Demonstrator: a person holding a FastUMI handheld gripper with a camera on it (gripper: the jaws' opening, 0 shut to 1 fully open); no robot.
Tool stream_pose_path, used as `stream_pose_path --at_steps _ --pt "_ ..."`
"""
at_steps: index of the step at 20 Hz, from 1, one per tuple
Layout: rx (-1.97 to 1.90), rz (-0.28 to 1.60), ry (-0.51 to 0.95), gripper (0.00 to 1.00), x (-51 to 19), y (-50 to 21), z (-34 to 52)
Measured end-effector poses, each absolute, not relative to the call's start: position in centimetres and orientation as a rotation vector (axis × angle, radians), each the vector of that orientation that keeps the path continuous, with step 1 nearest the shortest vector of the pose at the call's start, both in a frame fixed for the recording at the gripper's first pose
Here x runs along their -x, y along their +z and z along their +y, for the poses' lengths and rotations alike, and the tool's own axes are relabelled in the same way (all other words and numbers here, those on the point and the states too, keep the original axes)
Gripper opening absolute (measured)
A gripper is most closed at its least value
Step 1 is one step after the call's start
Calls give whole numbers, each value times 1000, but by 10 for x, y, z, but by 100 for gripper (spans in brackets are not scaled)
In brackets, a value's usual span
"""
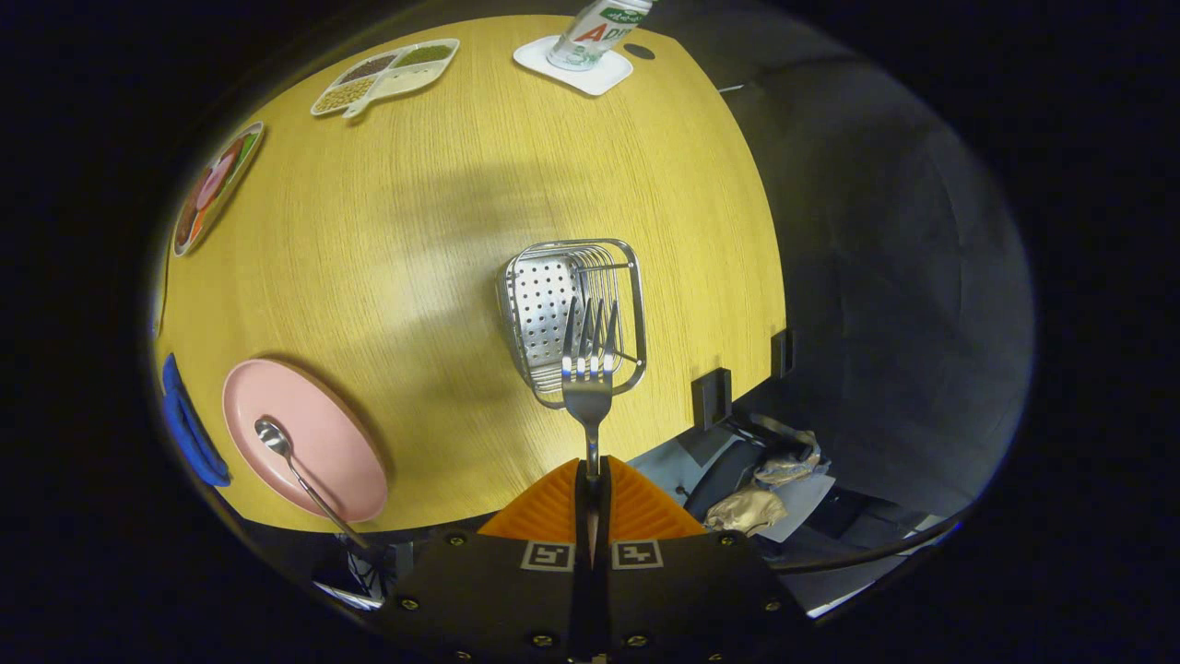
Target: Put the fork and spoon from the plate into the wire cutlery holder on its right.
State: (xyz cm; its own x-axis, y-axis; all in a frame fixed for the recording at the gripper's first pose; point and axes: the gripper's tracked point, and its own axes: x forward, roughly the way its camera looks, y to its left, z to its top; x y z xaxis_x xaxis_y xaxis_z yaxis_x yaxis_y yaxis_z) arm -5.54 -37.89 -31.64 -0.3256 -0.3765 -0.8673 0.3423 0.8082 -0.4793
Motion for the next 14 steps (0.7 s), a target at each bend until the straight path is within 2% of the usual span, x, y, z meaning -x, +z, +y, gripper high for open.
stream_pose_path --at_steps 11,13,14 --pt "28 1898 -607 1 38 -332 -403" --pt "61 1889 -593 9 34 -329 -407" --pt "56 1866 -589 9 32 -331 -407"
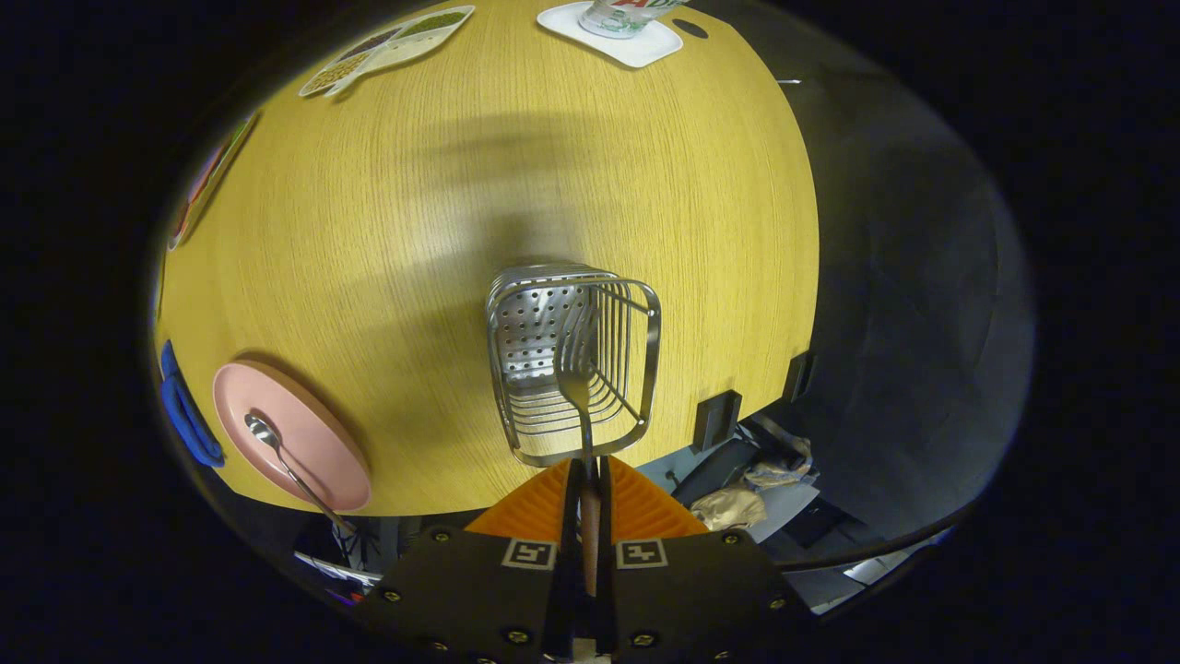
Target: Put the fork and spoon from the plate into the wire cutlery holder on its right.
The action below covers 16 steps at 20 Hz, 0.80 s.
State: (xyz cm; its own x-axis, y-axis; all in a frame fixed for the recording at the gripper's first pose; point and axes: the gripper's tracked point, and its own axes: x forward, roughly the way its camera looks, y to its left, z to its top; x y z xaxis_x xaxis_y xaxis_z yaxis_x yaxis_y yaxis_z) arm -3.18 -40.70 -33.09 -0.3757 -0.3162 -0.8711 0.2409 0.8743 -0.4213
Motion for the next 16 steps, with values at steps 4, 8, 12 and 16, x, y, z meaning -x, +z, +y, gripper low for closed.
stream_pose_path --at_steps 4,8,12,16 --pt "15 1780 -593 46 16 -324 -404" --pt "3 1724 -588 62 6 -317 -401" --pt "-4 1684 -592 62 1 -314 -395" --pt "-14 1635 -595 62 -6 -308 -382"
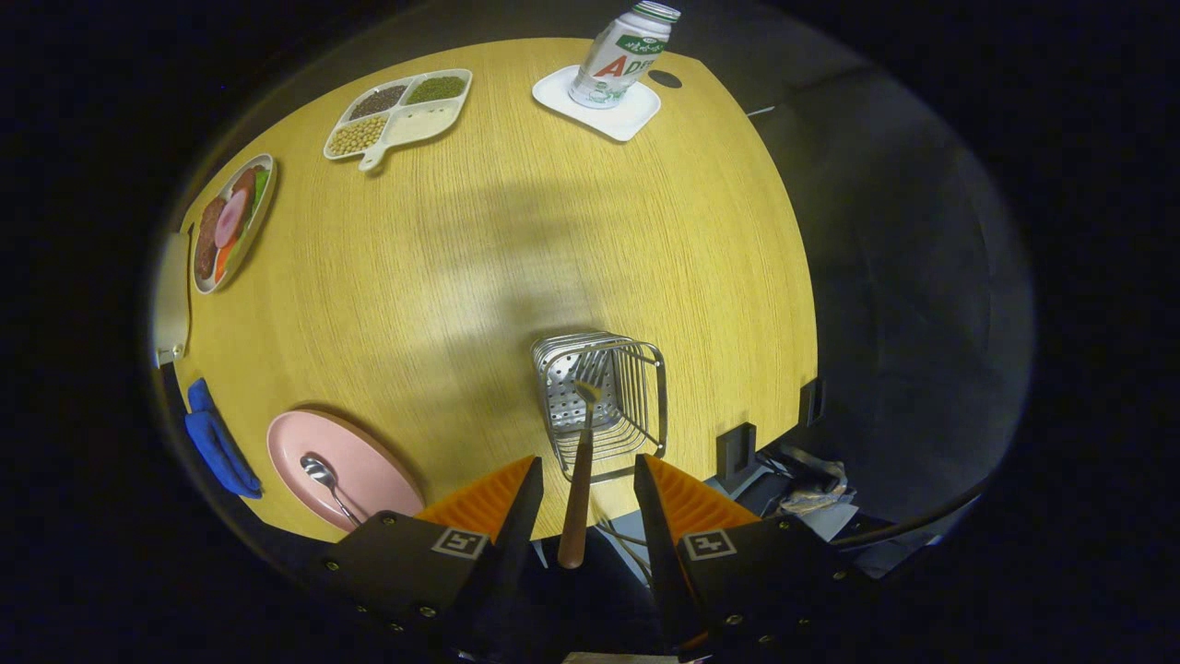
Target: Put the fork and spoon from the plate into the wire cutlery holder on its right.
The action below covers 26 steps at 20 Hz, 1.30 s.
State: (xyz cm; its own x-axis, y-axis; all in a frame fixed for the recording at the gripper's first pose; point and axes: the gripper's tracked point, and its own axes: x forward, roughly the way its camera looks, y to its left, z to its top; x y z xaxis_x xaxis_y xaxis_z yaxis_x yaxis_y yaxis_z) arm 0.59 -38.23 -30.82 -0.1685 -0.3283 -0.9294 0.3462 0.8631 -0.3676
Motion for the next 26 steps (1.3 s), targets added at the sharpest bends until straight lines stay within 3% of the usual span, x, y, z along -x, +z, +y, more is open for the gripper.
stream_pose_path --at_steps 7,26 --pt "-24 1523 -545 62 -28 -307 -333" --pt "220 1559 -283 62 2 -367 -134"
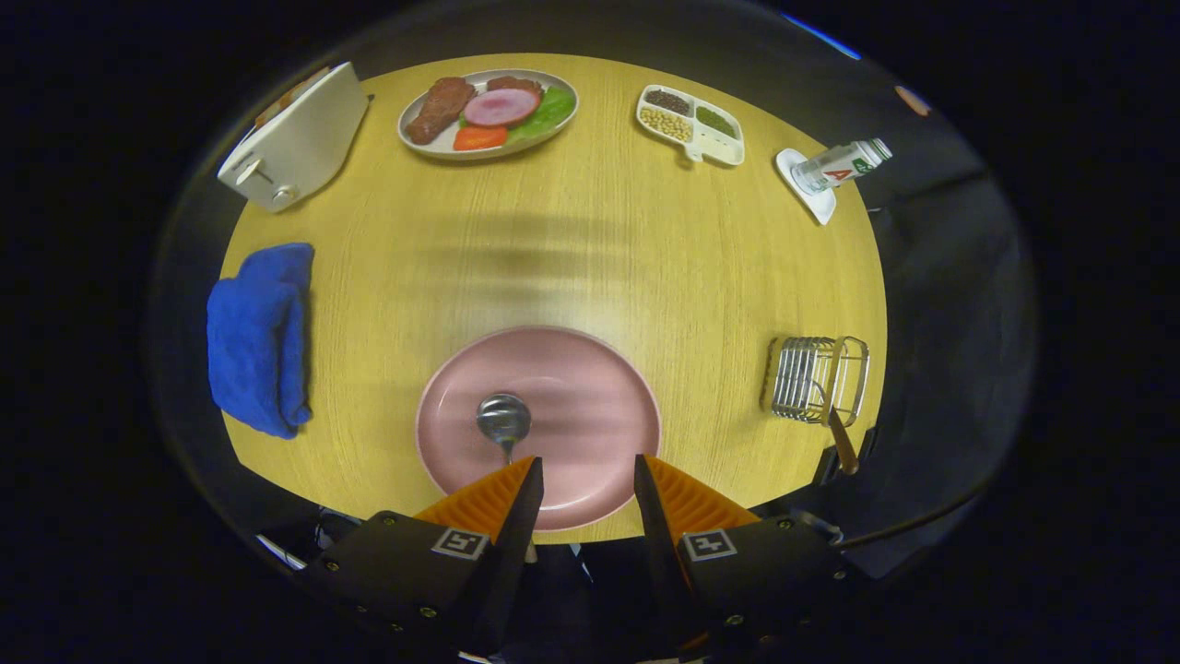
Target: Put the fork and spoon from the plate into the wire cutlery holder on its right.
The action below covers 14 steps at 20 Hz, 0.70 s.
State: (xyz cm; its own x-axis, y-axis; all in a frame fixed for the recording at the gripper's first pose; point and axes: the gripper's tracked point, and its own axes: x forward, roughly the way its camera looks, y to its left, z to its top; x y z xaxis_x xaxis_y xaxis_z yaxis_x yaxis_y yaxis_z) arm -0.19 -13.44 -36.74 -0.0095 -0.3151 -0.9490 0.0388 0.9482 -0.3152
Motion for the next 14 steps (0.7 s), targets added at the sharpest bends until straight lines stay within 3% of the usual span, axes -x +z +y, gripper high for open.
stream_pose_path --at_steps 14 --pt "233 1656 -186 62 65 -444 -117"
